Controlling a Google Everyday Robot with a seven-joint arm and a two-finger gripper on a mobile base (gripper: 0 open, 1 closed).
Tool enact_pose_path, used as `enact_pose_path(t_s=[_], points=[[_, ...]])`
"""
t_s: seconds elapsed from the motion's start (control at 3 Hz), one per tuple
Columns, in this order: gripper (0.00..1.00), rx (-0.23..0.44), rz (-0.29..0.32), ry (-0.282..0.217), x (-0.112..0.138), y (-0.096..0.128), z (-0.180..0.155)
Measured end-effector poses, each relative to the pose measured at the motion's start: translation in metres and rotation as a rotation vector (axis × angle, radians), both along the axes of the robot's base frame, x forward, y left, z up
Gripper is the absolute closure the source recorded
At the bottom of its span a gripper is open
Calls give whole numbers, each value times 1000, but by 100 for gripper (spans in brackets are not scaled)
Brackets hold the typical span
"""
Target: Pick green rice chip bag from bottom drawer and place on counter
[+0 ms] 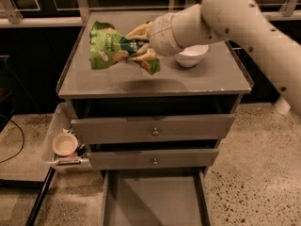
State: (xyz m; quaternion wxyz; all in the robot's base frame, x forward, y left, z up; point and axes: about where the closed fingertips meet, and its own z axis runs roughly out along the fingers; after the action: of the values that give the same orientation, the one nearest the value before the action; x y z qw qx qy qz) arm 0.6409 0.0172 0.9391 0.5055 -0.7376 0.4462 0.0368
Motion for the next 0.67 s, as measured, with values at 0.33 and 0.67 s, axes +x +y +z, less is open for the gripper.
enact_pose_path(t_s=[0.33,0.67], points=[[100,7,0,59,30,21,-15],[100,6,-45,120,54,20,-33]])
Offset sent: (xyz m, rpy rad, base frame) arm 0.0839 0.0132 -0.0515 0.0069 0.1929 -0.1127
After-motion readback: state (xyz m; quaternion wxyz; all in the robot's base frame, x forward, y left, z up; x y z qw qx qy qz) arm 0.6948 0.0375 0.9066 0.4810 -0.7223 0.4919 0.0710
